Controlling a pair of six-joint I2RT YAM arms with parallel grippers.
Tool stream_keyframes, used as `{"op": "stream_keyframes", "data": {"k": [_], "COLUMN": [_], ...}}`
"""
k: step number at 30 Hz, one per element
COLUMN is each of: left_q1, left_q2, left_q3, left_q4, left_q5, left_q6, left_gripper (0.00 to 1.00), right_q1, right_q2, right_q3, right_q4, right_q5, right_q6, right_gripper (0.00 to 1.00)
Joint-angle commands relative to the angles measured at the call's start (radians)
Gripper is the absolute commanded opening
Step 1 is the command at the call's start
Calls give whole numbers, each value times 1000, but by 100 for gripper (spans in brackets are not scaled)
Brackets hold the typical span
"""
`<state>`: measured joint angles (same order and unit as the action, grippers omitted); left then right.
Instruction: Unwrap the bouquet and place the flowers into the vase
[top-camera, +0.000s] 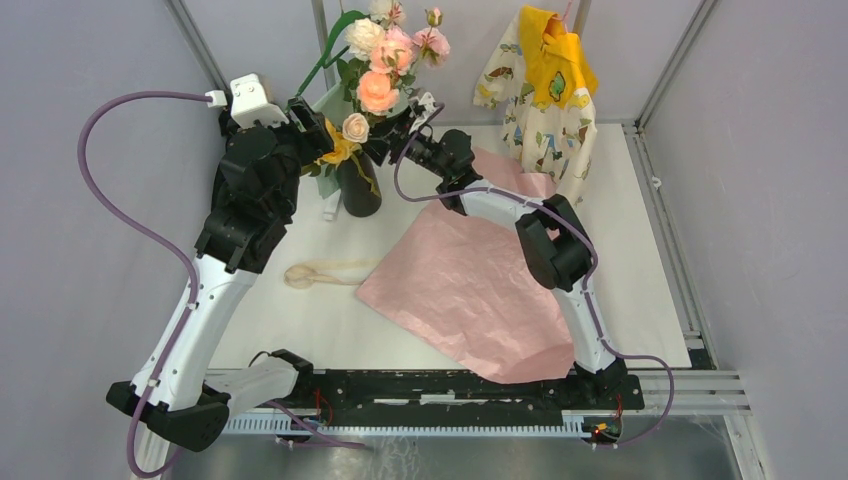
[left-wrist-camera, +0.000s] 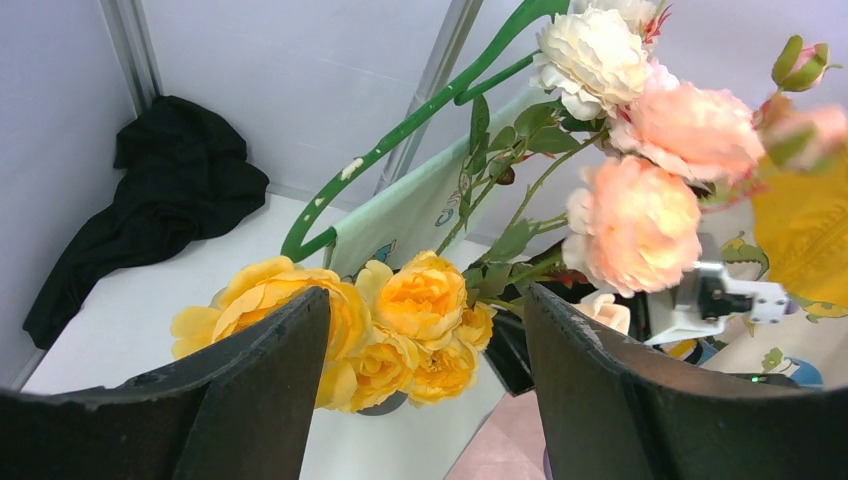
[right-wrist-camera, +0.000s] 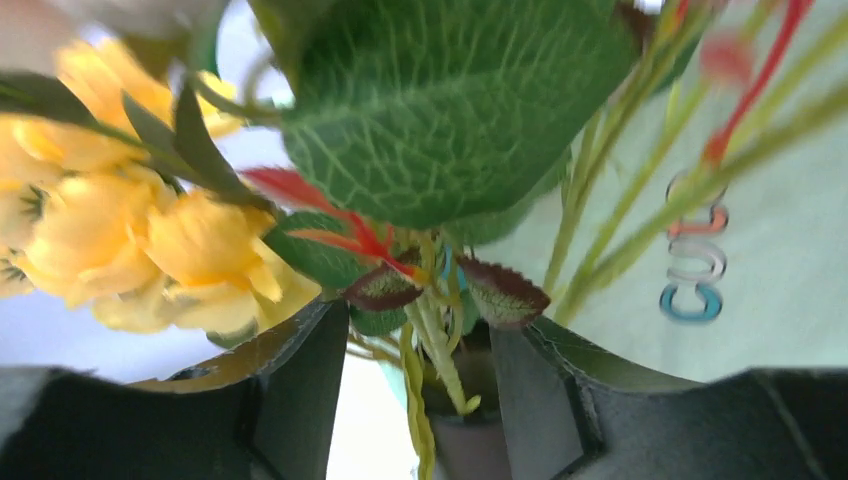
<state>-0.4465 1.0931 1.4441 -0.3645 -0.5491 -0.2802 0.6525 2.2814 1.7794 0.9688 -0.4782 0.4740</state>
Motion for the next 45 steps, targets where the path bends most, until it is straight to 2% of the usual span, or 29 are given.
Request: {"op": "stream_keyframes", "data": {"k": [1, 4, 6, 10, 19, 23, 33, 45], "left_q1": [-5, -4, -3, -4, -3, -3, -3, -4], "left_q2": [-10, -13, -15, -18, -25, -24, -20, -13], "left_q3": [18, 18, 17, 17, 14, 11, 5, 4], "left_q4": [48, 48, 47, 47, 44, 45, 45, 45], "left_q5": [-18, -18, -20, -21, -40, -43, -62, -67], "left_q6": [-2, -2, -2, -4, -4, -4, 3, 3], "left_gripper": [77, 77, 77, 77, 78, 78, 78, 78], "right_q1": [5, 5, 5, 6, 5, 6, 6, 4], "right_q2": [-95, -141, -179, -250, -354, -294, -146, -215], "right_q3": [-41, -100, -158, -266, -391, -281, -84, -265], "right_q4": [22, 59, 88, 131, 78, -78, -221, -217], "right_q5": [-25, -30, -30, -26, -10, -30, -22, 39], "right_q6": [1, 13, 16, 8, -66, -104, -103, -147], "right_gripper": [62, 71, 82, 97, 98, 98, 98, 98]}}
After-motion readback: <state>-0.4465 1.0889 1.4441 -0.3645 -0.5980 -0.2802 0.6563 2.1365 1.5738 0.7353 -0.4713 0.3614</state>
